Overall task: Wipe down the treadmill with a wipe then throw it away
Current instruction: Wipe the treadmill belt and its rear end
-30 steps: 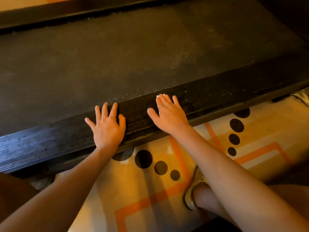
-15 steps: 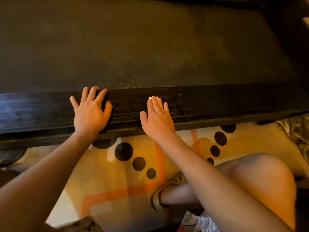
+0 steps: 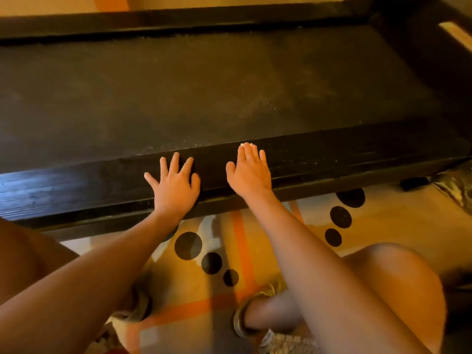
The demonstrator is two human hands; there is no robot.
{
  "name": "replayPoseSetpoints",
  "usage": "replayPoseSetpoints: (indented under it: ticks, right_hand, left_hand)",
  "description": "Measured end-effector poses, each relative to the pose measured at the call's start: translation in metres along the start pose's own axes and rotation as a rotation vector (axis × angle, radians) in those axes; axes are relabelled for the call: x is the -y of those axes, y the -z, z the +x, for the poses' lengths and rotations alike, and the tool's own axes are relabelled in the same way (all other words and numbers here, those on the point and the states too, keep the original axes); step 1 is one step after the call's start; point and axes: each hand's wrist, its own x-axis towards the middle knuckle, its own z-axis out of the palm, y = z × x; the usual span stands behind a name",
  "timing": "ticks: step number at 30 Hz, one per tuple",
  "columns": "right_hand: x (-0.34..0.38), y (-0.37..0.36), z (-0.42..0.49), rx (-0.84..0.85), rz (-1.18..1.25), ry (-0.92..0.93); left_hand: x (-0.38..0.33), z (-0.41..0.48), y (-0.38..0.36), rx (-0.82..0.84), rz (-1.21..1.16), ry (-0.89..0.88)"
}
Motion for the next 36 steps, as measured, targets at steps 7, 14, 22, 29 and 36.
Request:
replayPoseSetpoints:
  ticks: [7, 14, 22, 29, 36]
  right_hand:
    - [-0.004, 0.006, 0.0, 0.097, -0.011, 0.229]
    - [-0.014, 0.011, -0.037, 0.164, -0.013, 0.243]
    - [-0.003, 0.005, 0.009, 0.107, -0.018, 0.193]
    - [-0.015, -0.01, -0.069, 0.115, -0.028, 0.238]
    - [-0.005, 0.002, 0.012, 0.087, -0.031, 0.156]
  left_hand:
    - [-0.012, 0.01, -0.009, -0.048, -0.04, 0.123]
    - [-0.012, 0.008, -0.02, -0.103, 0.037, 0.117]
    - [-0.003, 0.009, -0.019, -0.026, 0.092, 0.075]
    - [-0.003, 0.004, -0.013, 0.018, 0.119, 0.034]
    - [-0.002, 0.006, -0.015, 0.021, 0.13, 0.053]
